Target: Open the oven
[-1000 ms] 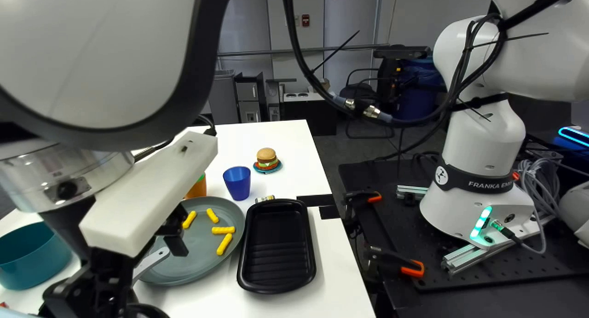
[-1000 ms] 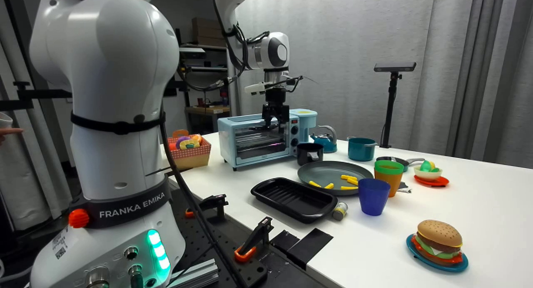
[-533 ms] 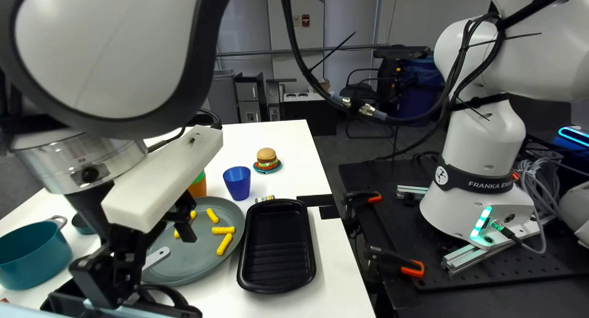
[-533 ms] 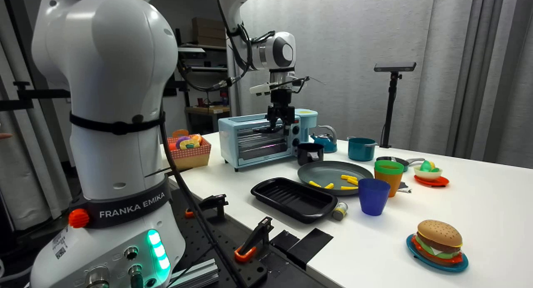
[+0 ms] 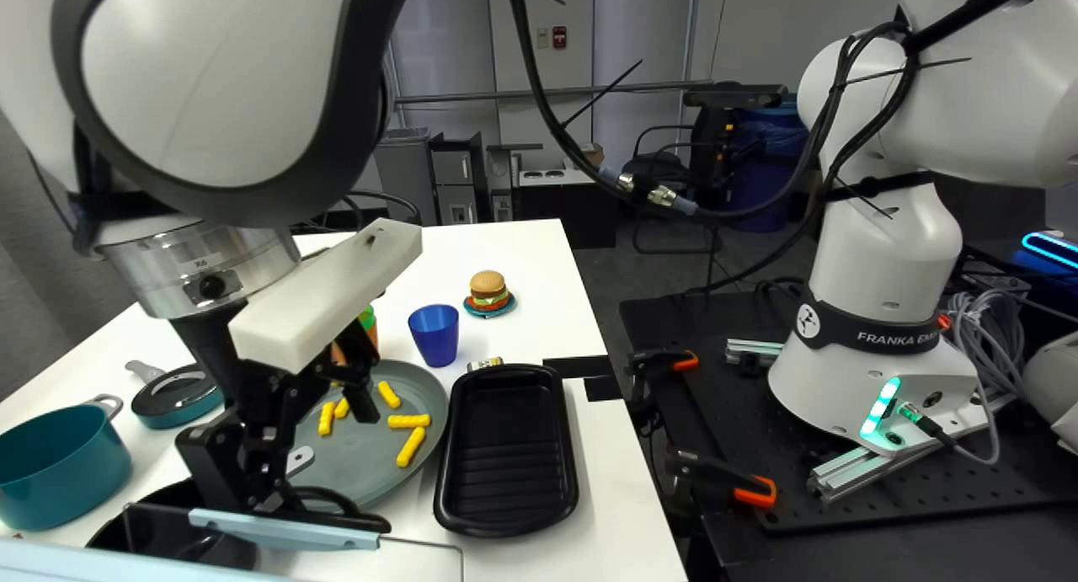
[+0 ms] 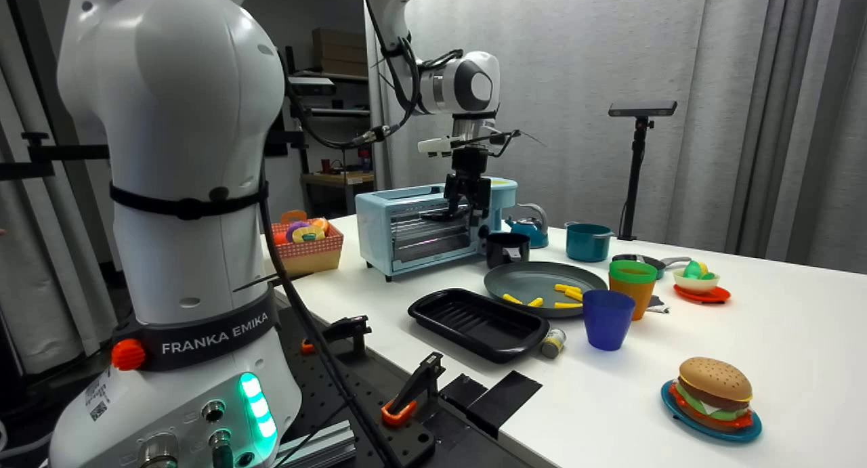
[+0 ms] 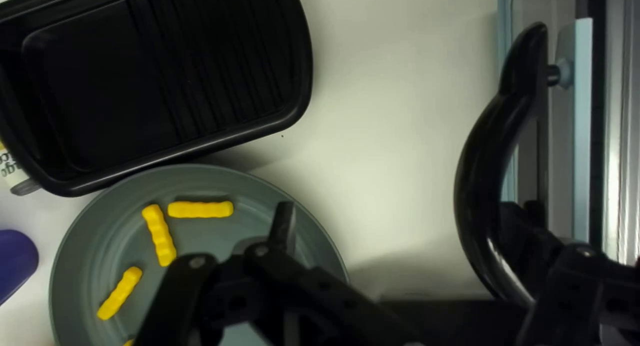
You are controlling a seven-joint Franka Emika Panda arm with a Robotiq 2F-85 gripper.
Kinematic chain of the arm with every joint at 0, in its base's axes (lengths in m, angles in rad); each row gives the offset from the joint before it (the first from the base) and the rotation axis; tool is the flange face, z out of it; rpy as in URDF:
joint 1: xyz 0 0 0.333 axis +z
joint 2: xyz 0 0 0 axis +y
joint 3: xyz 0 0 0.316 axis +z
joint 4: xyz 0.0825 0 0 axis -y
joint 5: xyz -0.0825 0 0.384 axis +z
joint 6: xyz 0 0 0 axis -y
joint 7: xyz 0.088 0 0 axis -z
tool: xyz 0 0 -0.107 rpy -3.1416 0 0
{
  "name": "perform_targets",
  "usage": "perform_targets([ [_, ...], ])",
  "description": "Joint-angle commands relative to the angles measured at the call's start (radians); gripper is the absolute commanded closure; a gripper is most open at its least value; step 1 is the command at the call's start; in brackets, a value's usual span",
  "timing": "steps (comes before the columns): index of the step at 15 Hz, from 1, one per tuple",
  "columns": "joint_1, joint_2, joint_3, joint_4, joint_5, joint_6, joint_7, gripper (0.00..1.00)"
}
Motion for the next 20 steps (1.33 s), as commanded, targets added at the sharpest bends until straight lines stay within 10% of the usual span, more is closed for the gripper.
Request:
perform_targets([
  [1, -0.035, -0.058, -0.012, -0.046, 0.042, 0.015, -0.056, 0.0],
  [12, -0.122, -0.009, 0.0, -0.038, 0.252, 0.035, -0.308, 0.0],
  [20, -0.287, 0.078, 0.062, 0.014, 0.604, -0.062, -0.791, 0.0],
])
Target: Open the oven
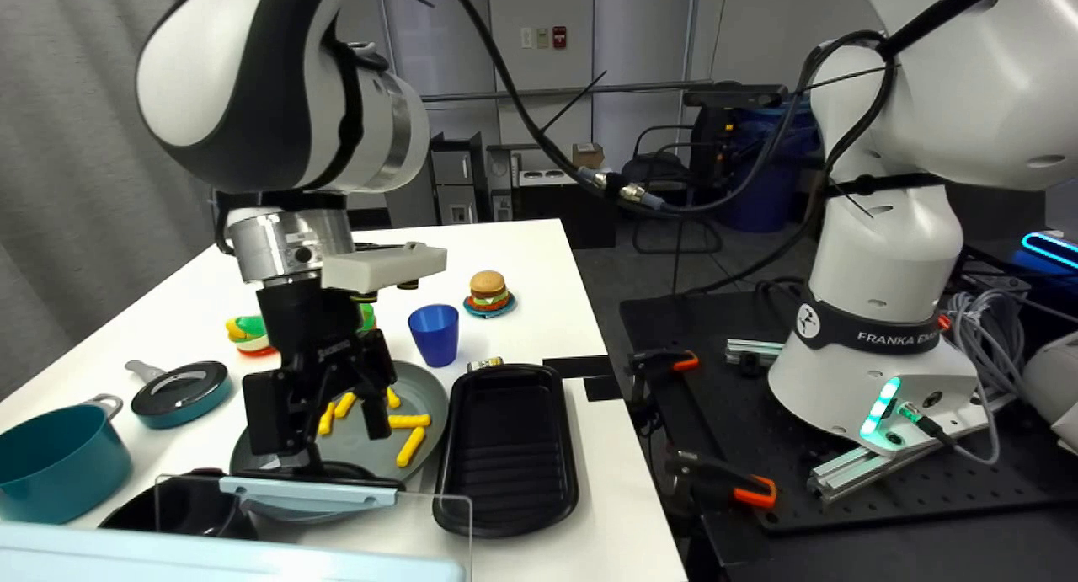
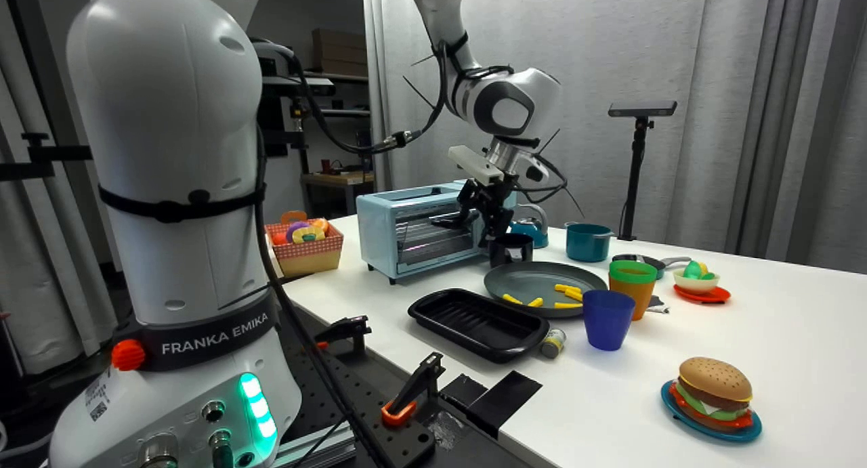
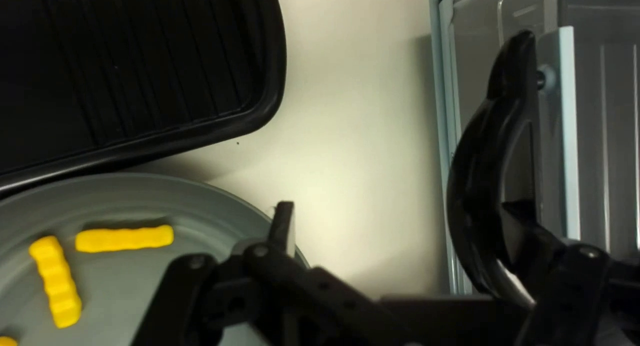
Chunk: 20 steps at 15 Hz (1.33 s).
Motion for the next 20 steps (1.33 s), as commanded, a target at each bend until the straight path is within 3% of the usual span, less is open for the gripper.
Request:
perform_targets([
  [1, -0.098, 0.028, 0.03, 0.05, 0.137, -0.086, -0.203, 0.0],
  [8, -0.15, 0.115, 0.013, 0.12, 0.199, -0.192, -0.355, 0.0],
  [20, -0.191, 0.251, -0.004, 0.252, 0.186, -0.318, -0.382, 0.0],
])
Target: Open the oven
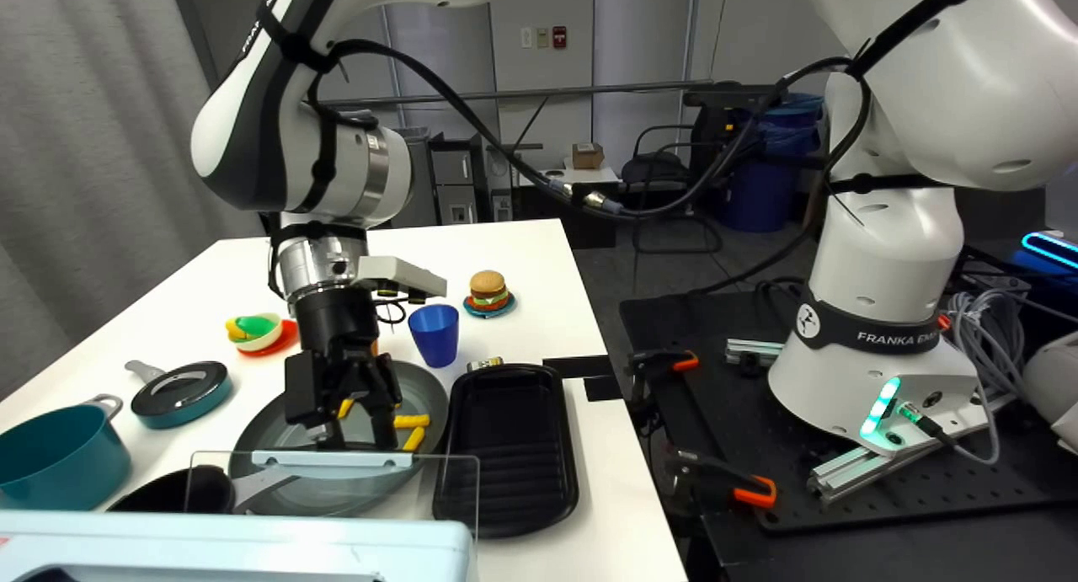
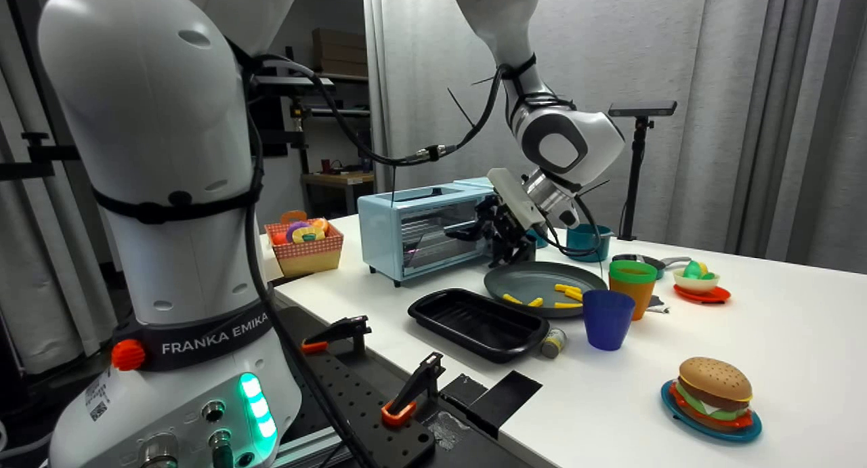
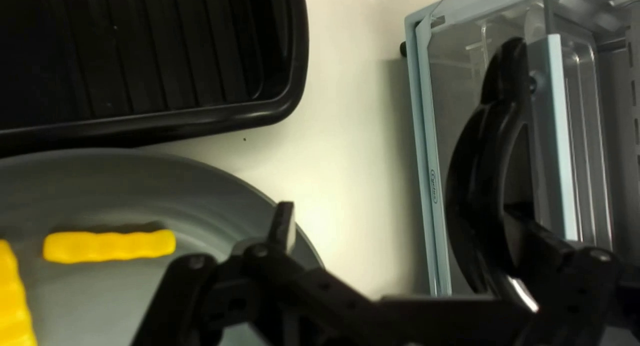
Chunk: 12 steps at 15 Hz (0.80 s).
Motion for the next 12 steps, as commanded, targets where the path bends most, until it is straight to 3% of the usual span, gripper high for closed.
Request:
perform_targets([
  [1, -0.025, 0.057, -0.01, 0.09, 0.02, -0.063, -0.014, 0.0],
  [12, -0.045, 0.155, -0.04, 0.177, 0.005, -0.103, 0.008, 0.0],
])
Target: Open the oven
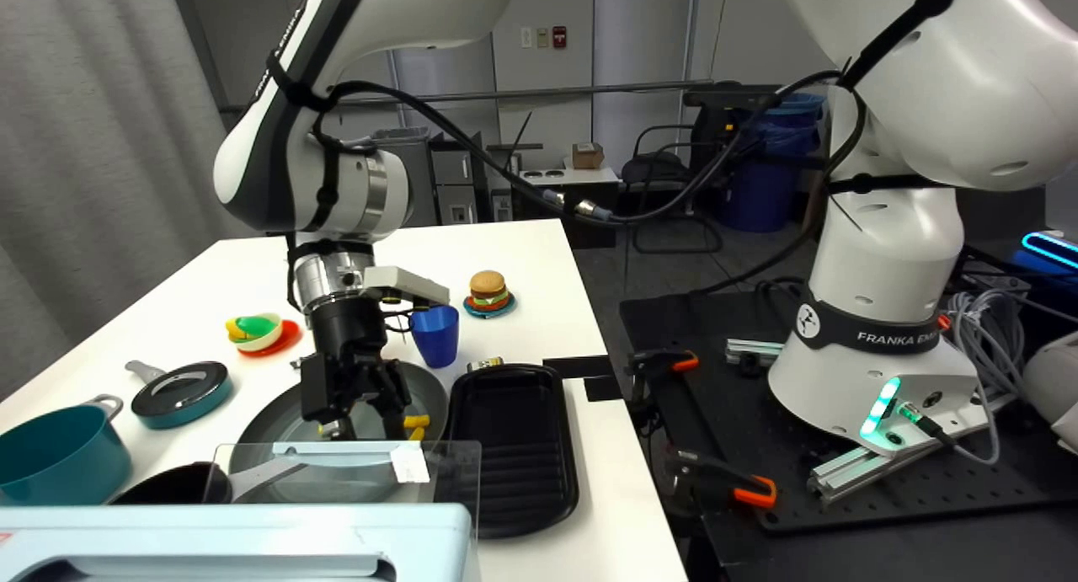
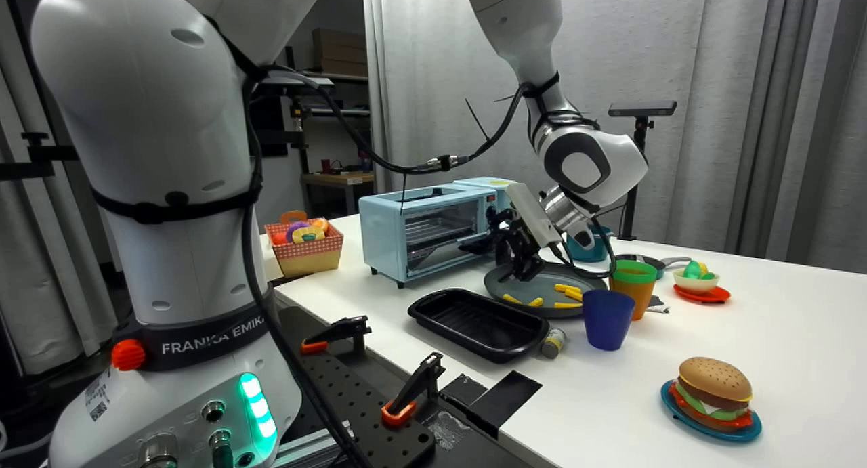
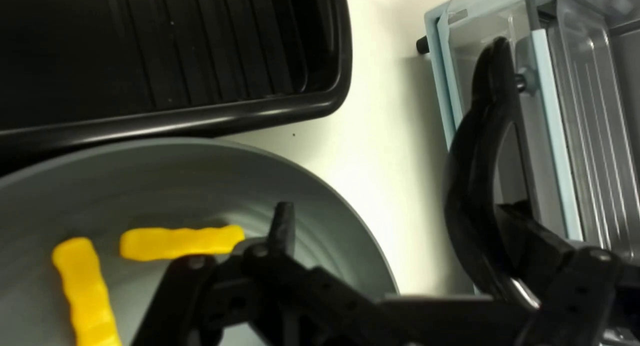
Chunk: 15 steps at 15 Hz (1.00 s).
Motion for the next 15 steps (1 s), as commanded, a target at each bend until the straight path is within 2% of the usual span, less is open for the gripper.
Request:
perform_targets([
  [1, -0.019, 0.051, -0.004, 0.086, 0.011, -0.026, 0.019, 0.0],
  [15, -0.014, 0.093, -0.013, 0.136, -0.026, -0.076, 0.047, 0.0],
])
